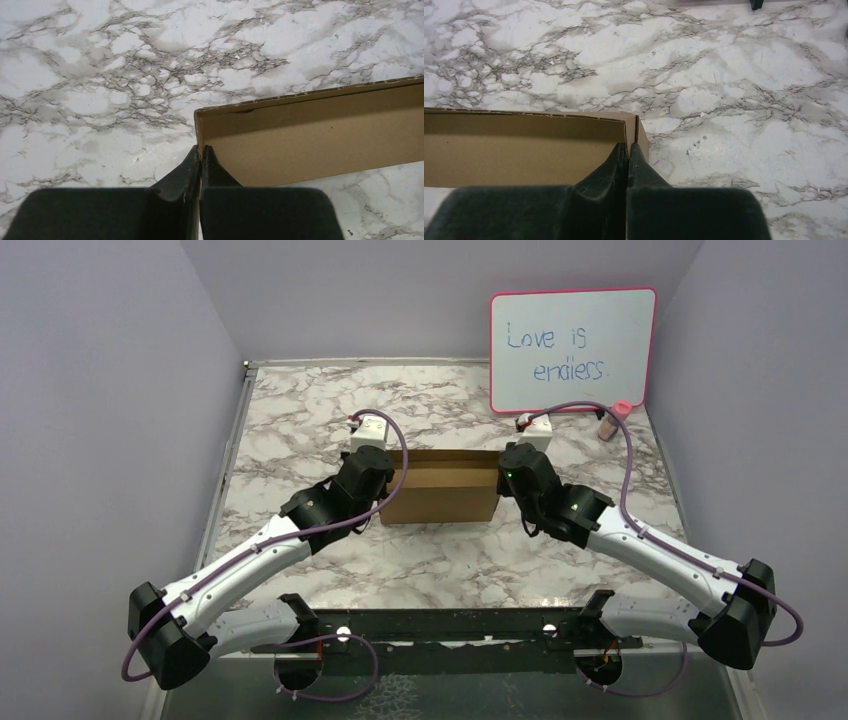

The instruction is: Fold the paper box

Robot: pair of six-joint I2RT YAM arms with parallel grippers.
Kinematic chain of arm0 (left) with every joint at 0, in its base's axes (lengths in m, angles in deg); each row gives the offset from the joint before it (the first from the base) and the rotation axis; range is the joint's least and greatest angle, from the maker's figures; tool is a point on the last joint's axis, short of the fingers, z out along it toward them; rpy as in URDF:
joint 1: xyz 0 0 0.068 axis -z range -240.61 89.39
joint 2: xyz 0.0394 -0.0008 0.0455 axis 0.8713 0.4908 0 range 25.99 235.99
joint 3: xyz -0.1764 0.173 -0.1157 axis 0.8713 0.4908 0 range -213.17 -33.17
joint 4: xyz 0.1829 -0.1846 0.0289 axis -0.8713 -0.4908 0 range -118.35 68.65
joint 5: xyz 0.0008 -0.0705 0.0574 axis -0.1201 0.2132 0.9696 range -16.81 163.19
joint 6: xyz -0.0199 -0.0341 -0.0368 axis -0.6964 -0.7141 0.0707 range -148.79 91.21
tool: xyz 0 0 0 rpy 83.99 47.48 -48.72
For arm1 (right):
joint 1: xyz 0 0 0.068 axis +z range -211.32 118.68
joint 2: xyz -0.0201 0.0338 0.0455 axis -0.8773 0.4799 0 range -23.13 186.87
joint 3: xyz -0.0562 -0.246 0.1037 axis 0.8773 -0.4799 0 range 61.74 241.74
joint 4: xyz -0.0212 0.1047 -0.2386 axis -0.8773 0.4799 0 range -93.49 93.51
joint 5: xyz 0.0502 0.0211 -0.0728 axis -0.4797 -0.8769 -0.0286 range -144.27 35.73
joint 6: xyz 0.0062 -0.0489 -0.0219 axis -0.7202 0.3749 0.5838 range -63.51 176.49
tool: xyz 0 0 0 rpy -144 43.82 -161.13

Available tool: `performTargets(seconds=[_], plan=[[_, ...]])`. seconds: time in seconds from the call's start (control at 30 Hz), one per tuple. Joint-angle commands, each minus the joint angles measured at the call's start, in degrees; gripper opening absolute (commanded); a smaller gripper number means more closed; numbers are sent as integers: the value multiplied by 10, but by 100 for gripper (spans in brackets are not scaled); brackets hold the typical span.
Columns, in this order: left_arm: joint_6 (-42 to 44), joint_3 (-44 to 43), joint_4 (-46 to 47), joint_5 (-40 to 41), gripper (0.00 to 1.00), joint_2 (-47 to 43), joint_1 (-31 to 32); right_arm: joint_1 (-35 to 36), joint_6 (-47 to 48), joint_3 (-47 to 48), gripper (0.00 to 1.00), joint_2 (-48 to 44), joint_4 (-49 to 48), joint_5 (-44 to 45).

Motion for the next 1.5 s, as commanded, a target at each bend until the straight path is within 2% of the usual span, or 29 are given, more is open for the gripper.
performTargets(seconds=[0.0,0.47,0.9,1.47], plan=[[52,-33,-2,15,0,-20,11,10,-30,-23,2,24,19,-79],[46,-10,1,7,0,-35,11,11,-25,-21,2,26,18,-84],[-42,17,66,-125,0,12,11,11,-25,-24,2,27,6,-97],[-57,72,60,-100,0,0,11,11,-30,-36,2,26,-3,-92]])
